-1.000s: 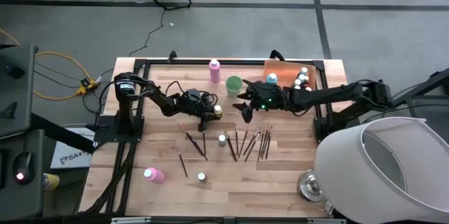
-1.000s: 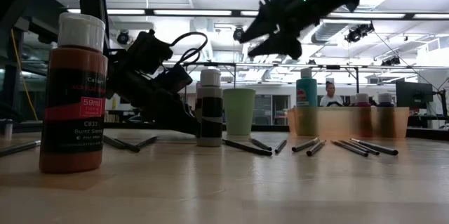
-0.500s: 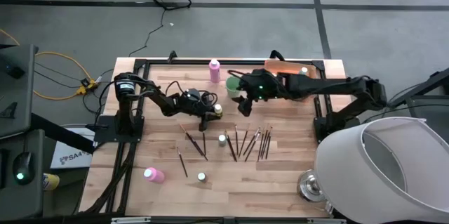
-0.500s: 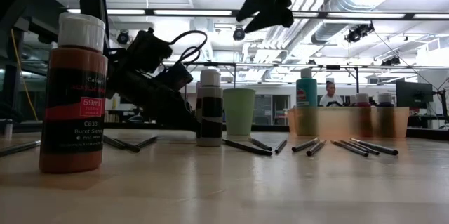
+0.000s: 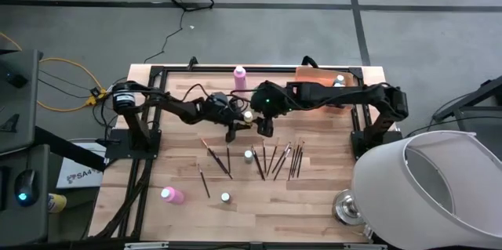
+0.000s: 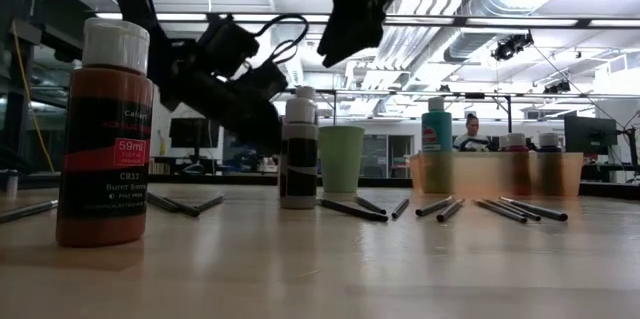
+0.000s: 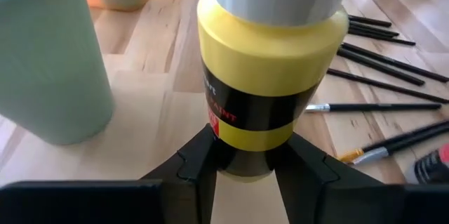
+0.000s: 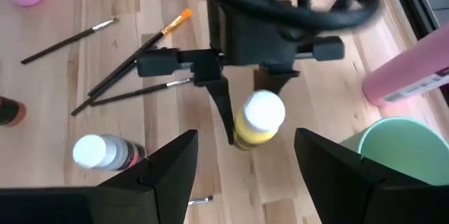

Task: Pick & Place Paint Supplies
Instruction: Put the small yellow paint bottle into the orange bin

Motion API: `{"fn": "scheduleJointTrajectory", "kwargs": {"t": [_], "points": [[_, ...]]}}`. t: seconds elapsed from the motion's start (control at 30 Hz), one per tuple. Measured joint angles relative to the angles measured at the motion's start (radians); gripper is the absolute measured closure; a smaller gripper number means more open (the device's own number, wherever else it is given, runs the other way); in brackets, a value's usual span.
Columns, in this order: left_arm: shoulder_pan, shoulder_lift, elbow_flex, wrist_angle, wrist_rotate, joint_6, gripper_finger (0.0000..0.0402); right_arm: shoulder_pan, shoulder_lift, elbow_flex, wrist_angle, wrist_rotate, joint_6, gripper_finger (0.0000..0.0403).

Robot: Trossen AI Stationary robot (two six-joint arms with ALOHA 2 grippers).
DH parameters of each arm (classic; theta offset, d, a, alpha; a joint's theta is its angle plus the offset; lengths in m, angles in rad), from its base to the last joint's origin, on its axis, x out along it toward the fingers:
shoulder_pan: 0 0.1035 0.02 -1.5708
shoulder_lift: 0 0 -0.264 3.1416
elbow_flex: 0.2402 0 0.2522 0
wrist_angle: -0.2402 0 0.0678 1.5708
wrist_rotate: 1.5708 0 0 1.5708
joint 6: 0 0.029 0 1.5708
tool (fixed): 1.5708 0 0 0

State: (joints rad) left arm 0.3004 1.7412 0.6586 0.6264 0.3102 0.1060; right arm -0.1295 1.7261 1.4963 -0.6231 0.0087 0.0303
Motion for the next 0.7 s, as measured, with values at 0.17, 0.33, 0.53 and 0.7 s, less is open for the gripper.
{"fn": "scheduleJointTrajectory", "kwargs": {"t": [0.17,0.33,0.53,0.7], "points": [[0.0,-0.055,0.053,-0.142,-0.007,0.028,0.0287,0.005,0.0,0.0,0.02,0.043,-0.034,0.0171],[0.0,-0.091,0.121,-0.258,-0.006,0.067,0.0287,0.005,0.01,0.0,0.033,0.046,-0.038,0.0171],[0.0,-0.089,0.214,-0.404,-0.007,0.111,0.0287,0.005,0.026,0.0,0.036,0.07,-0.032,0.0171],[0.0,-0.089,0.238,-0.447,-0.009,0.135,0.0287,0.005,0.034,-0.001,0.029,0.085,-0.024,0.0175]]}}
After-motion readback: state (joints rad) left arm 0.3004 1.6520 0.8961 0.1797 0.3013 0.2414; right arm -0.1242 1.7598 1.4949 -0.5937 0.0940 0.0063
